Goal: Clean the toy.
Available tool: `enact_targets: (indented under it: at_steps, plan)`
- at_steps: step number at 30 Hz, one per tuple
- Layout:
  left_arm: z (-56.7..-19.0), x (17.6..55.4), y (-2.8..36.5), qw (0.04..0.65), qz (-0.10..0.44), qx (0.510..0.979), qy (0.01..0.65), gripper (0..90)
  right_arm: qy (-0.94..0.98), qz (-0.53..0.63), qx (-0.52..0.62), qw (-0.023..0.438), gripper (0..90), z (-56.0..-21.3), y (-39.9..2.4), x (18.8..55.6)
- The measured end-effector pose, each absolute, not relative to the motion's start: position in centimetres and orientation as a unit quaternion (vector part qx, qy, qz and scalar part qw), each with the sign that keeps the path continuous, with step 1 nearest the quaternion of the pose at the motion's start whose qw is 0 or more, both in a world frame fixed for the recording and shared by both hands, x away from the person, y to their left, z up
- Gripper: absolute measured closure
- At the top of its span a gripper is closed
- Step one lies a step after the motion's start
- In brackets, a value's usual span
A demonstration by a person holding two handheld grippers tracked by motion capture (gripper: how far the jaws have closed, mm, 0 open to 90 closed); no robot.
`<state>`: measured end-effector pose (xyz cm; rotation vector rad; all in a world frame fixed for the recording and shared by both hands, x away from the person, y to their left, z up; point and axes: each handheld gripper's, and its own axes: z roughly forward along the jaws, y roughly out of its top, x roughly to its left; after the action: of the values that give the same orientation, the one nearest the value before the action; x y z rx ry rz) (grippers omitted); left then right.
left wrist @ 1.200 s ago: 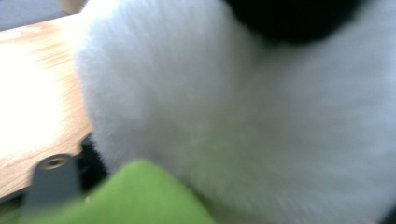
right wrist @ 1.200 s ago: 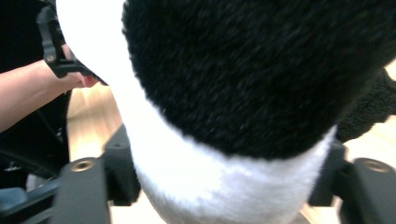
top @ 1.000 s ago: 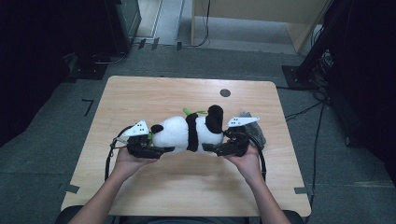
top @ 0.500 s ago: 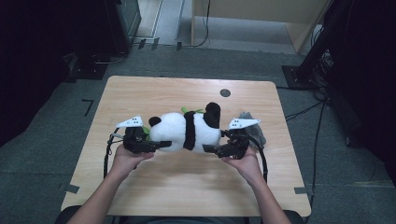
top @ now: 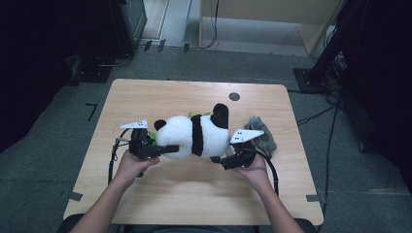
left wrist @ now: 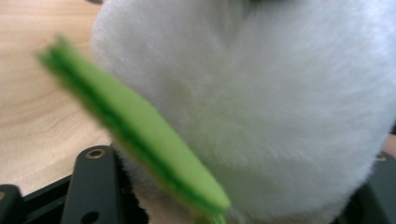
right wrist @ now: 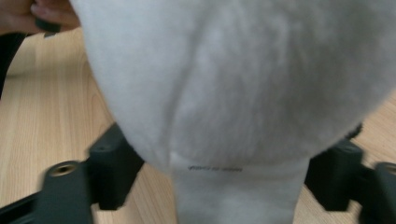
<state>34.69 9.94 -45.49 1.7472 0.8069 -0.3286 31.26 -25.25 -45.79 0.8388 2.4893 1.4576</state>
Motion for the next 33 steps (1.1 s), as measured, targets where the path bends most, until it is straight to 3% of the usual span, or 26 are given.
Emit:
enact_targets:
  at_steps: [3,9,26,33]
  plan:
    - [-45.7,34.8,9.8,0.556,-0.131,0.743,0.349,23.5,0.823,0.481,0.296,0.065,34.5,-45.5,-25.4,31.2]
    - [-46.3,35.0,9.4,0.556,-0.093,0.748,0.35,10.1,0.824,0.456,0.334,0.038,38.2,-45.4,-25.3,31.3]
    - [-45.6,33.6,9.0,0.509,0.029,0.817,0.269,9.6,0.798,0.461,0.389,-0.012,42.7,-45.2,-25.9,31.7]
    - [-45.7,33.2,9.1,0.505,0.038,0.825,0.25,11.1,0.776,0.479,0.407,-0.043,42.5,-45.0,-26.6,31.9]
